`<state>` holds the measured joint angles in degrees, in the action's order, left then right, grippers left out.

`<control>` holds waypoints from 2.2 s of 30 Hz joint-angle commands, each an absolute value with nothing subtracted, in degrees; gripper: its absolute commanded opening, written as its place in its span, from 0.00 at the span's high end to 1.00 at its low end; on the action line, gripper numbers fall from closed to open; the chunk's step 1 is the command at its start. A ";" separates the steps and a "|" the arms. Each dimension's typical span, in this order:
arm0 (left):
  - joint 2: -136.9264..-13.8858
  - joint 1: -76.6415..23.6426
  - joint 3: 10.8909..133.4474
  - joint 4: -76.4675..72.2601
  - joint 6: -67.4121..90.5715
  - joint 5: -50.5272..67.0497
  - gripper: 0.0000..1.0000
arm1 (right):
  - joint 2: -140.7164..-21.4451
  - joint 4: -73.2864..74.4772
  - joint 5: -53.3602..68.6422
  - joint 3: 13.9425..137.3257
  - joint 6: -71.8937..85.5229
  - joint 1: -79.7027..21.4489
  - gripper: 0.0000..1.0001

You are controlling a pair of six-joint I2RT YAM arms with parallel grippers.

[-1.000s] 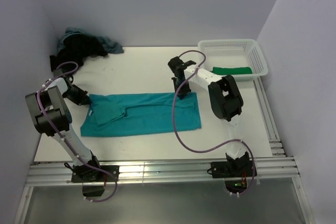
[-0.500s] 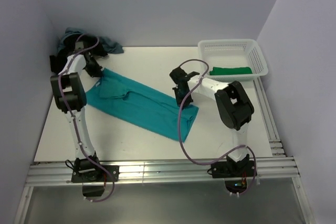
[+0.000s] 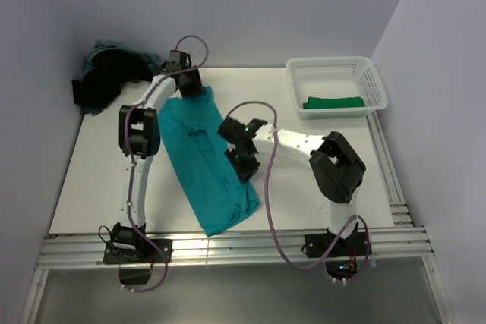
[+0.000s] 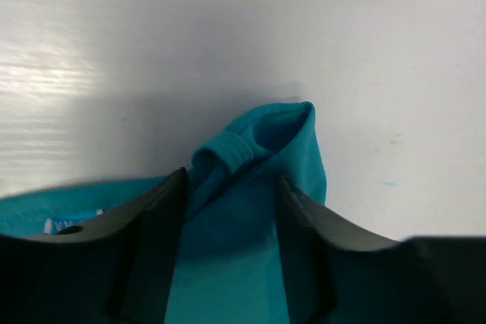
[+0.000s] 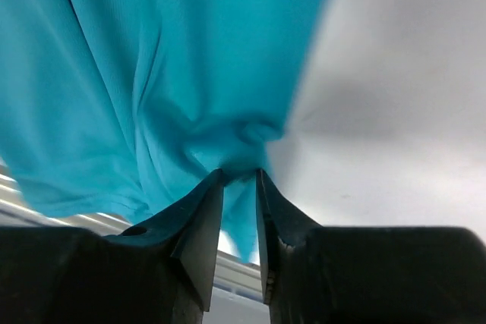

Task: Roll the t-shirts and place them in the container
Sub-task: Fold the tshirt

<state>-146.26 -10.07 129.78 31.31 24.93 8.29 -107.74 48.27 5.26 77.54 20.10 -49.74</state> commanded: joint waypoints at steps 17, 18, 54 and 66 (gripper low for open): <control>-108.38 6.23 95.31 30.87 33.75 12.12 0.26 | -125.14 36.83 26.36 105.10 23.99 -31.56 0.48; -105.93 7.46 88.14 27.98 34.88 13.96 0.26 | -128.03 35.43 27.85 107.21 25.30 -30.94 0.48; -108.10 7.38 60.55 0.53 48.60 17.75 0.36 | -140.36 31.29 23.12 118.12 27.25 -29.27 0.51; -116.36 5.19 68.55 3.17 47.20 16.87 0.69 | -141.59 31.38 20.22 118.65 29.97 -30.41 0.84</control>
<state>-113.40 5.91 66.96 1.10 48.90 18.41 -140.81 31.75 22.44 117.25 28.80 -29.78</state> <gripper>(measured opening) 0.379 0.191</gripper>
